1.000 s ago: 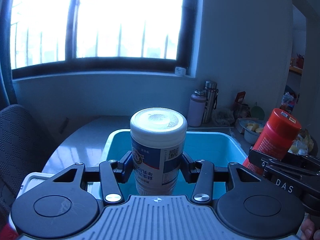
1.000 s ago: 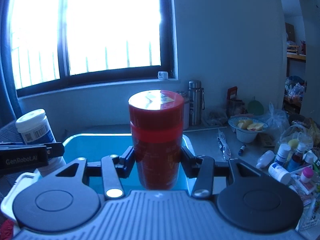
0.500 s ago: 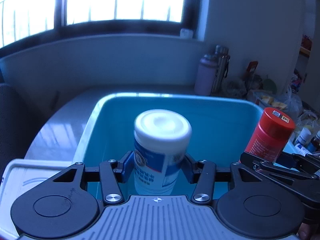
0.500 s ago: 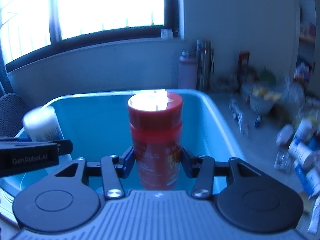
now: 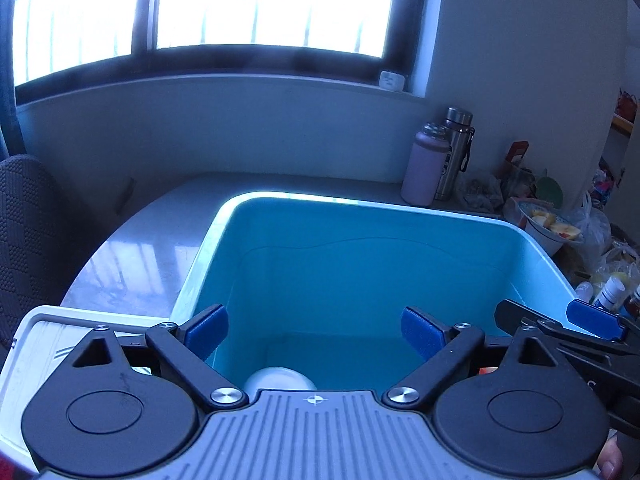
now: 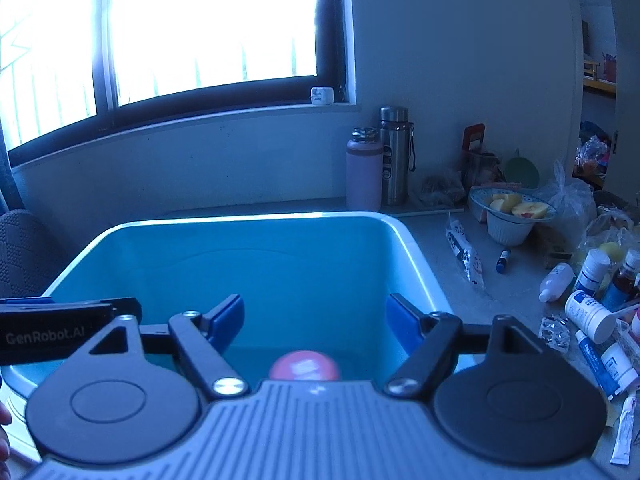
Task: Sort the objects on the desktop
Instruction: 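Open left gripper dropping canister into teal bin while right gripper releases red can there, then withdraw both grippers from the bin back toward the table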
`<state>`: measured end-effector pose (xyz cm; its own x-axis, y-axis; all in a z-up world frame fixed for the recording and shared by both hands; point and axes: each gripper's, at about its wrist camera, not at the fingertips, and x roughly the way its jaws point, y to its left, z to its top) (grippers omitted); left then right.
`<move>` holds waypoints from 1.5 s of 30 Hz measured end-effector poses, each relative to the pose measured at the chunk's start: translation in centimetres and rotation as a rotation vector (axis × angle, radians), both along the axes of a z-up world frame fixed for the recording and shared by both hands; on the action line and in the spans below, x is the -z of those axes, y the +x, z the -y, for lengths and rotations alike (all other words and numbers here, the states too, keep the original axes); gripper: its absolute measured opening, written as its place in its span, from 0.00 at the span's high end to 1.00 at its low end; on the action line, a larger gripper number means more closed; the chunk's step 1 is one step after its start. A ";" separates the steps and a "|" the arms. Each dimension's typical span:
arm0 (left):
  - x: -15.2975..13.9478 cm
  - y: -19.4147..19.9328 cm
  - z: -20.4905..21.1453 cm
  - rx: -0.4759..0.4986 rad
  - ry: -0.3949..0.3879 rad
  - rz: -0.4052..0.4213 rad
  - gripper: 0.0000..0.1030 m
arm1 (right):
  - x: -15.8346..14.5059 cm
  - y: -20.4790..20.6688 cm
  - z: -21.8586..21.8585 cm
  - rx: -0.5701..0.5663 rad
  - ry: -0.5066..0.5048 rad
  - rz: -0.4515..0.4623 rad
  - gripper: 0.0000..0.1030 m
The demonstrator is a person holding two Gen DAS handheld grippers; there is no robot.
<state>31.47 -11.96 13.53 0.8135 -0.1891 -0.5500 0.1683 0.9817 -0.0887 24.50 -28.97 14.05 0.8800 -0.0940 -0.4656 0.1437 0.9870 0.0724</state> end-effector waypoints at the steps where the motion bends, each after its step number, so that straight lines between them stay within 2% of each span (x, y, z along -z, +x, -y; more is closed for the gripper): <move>1: -0.2 -0.3 0.1 0.001 0.000 0.006 0.08 | -0.2 -0.2 0.1 0.000 0.000 0.010 0.25; 7: -1.7 -3.3 0.4 -0.003 0.024 0.062 0.08 | -1.3 -2.9 0.8 -0.008 0.005 0.076 0.25; 12: -2.4 -6.9 1.1 -0.011 0.042 0.086 0.08 | -1.6 -6.8 1.8 -0.006 0.011 0.104 0.25; 23: -1.5 -16.0 0.1 -0.013 0.053 0.115 0.08 | -0.6 -14.4 0.9 -0.057 -0.033 0.109 0.25; 35: 4.2 -23.8 -3.8 -0.032 0.054 0.086 0.08 | 4.9 -20.8 -1.1 -0.052 -0.029 0.050 0.25; 45: 8.7 -27.4 -5.5 -0.023 0.055 0.065 0.08 | 8.1 -24.4 -2.1 -0.051 -0.044 0.022 0.25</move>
